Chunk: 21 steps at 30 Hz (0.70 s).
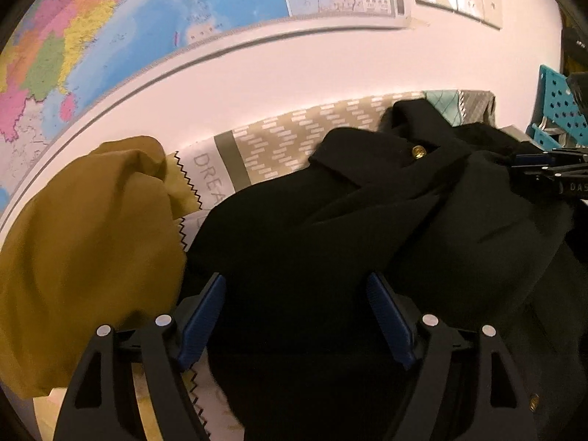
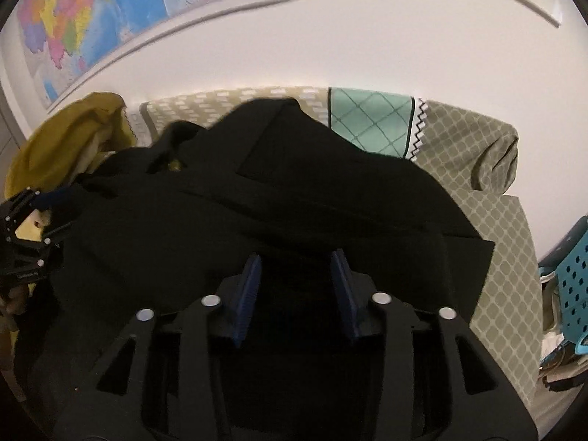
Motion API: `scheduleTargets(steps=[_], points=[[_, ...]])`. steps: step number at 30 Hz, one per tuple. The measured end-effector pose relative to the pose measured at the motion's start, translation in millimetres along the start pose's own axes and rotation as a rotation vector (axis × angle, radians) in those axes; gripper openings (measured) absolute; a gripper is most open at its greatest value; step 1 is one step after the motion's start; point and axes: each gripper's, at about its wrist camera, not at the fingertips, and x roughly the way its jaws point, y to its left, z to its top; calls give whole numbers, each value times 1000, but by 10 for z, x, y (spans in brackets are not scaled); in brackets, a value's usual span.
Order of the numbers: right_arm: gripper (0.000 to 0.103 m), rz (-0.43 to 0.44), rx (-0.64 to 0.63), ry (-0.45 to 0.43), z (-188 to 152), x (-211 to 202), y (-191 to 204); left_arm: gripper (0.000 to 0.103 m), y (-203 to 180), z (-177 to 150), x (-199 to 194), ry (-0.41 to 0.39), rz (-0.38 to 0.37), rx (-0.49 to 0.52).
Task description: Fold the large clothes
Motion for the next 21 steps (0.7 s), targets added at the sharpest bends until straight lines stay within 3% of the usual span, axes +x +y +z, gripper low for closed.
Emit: scheduleTargets(steps=[3,7,14,21], points=[[69,1,3,-61,-61,-339,10,78,82,-79,-221,-34,-25,-3],[77,36,53,-83,-296,-844,-154,82,213,-261,-529,-61,-52,-7],[82,53,216,-37,-908,-1283,-566,85,497,-744,-779,-3,-149,-124],[82,152,326,9,-1616,-1525,-711,85,627,-1309,-888,106,-259,-216]])
